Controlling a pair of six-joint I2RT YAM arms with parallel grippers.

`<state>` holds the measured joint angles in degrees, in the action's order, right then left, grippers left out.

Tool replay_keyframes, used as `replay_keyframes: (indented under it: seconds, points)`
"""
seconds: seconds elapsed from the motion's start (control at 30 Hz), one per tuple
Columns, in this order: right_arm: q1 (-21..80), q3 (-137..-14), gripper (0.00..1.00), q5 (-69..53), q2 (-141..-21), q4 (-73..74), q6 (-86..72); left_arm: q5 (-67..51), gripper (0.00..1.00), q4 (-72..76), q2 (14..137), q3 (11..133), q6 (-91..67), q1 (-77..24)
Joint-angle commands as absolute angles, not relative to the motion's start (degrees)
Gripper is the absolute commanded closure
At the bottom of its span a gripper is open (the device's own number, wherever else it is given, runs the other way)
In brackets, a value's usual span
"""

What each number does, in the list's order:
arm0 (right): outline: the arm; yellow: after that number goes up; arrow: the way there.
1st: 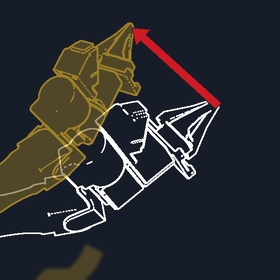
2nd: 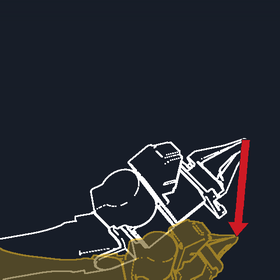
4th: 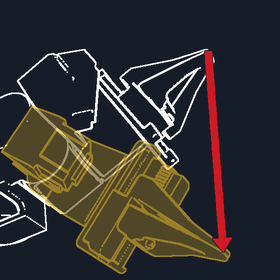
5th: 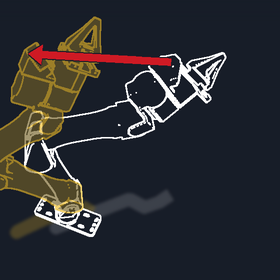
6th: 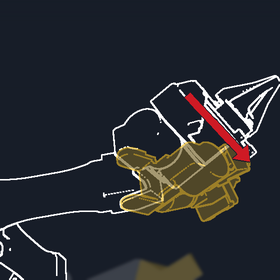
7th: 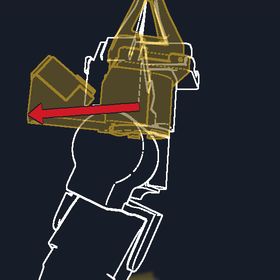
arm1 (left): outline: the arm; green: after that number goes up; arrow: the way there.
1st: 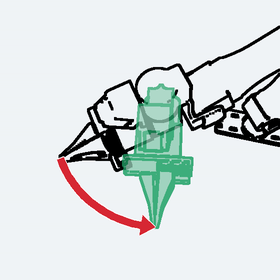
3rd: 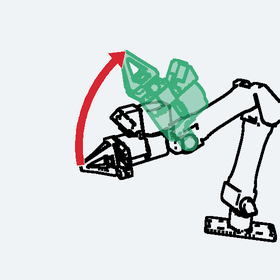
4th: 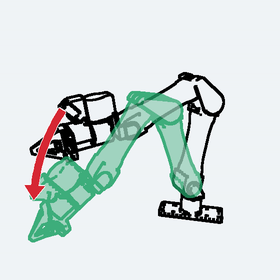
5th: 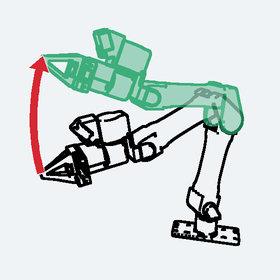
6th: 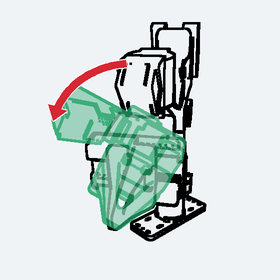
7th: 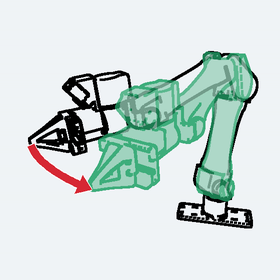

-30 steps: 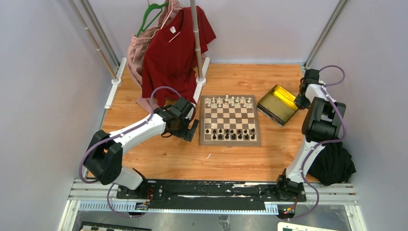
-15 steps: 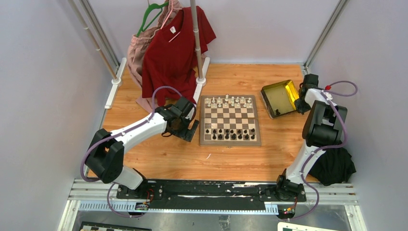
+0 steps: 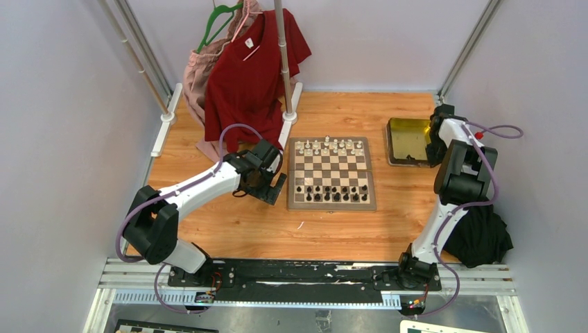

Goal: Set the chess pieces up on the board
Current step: Adjust the chessboard at the center of the board.

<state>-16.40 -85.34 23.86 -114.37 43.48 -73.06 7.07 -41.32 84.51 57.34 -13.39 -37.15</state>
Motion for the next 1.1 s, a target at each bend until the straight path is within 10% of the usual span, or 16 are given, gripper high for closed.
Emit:
replay_keyframes:
  seconds: [0.0, 0.7, 1.07]
  points:
    - [-16.35, -86.53, 0.98, 25.98, -117.85, 55.16, -76.05, 7.25, 0.06, -41.96, 84.81, 59.34, -12.01, -37.09]
    - [-16.99, -87.82, 1.00, 17.14, -114.91, 27.39, -21.79, 7.31, 0.06, -40.10, 86.26, 60.03, -9.94, -37.03]
    - [-17.96, -125.13, 1.00, 18.41, -128.10, 58.73, -13.96, 6.50, 0.06, -38.50, 86.51, 60.01, -9.21, -36.93]
